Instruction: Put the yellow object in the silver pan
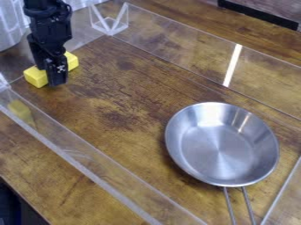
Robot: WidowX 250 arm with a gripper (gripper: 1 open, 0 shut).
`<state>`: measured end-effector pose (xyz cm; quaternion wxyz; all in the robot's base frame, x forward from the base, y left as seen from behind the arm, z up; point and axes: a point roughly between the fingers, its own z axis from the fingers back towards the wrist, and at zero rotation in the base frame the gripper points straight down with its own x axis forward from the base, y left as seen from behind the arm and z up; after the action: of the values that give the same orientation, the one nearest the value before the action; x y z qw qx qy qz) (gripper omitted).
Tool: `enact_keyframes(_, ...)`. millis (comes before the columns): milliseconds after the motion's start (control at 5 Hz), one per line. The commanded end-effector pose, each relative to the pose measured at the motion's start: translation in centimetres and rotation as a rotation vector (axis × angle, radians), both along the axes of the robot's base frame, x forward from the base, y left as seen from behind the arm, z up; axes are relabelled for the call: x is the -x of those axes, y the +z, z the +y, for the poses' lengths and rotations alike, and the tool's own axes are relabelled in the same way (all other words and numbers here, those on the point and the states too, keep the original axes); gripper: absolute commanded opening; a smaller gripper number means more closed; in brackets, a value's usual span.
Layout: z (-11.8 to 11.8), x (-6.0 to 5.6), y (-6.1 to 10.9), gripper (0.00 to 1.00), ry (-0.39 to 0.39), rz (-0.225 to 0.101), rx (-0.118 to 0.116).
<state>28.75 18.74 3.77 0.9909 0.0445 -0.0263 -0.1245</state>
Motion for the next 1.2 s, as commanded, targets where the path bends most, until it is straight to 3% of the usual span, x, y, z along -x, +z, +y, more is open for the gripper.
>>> enact_keyframes(0, 0.8, -0.1, 1.4, 1.0, 0.023, -0.053, -0.019)
enact_keyframes(1000, 0.6, -0.5, -0.4, 1.0, 0.035, -0.075, 0.017)
